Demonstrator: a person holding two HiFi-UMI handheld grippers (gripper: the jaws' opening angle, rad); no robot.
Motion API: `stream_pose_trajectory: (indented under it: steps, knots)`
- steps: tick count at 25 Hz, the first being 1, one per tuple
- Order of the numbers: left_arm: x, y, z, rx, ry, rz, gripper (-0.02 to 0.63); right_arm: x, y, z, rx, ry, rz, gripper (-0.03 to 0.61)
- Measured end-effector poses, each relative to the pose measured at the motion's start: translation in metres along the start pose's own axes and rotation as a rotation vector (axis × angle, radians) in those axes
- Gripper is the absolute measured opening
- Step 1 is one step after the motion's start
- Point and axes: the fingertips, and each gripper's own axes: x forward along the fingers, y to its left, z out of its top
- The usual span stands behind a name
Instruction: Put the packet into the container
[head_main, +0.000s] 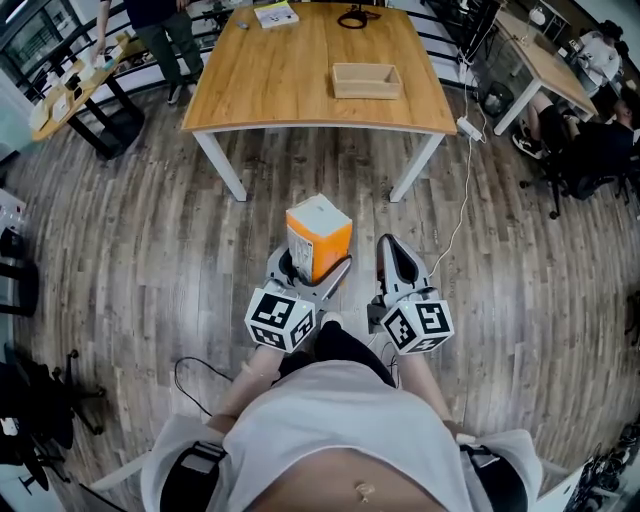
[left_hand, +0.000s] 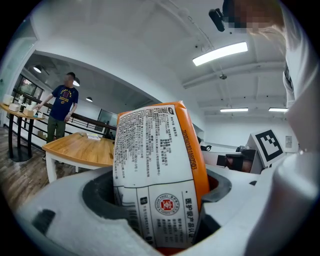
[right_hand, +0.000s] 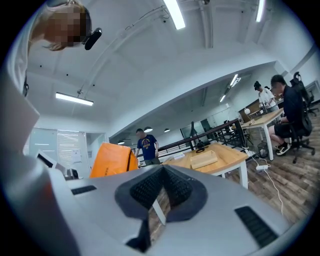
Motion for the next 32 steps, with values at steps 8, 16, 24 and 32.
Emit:
stream_pose_trajectory:
  steps: [8, 16, 24, 32]
  knots:
    - [0.034, 0.012, -0.003, -0.008, -0.009, 0.027, 0.393, 0.027, -0.029, 0.000, -0.002, 0.016, 0.015, 0.012]
    - [0.052, 0.021, -0.004, -0.027, -0.009, 0.045, 0.393, 0.047, -0.044, -0.005, 0.004, 0.034, 0.017, 0.011]
    - [0.059, 0.032, -0.001, -0.004, -0.008, 0.067, 0.393, 0.061, -0.056, -0.001, 0.008, 0.028, 0.007, 0.011]
    - [0.064, 0.034, 0.003, -0.004, -0.011, 0.067, 0.393, 0.068, -0.059, 0.001, 0.020, 0.019, 0.004, 0.012]
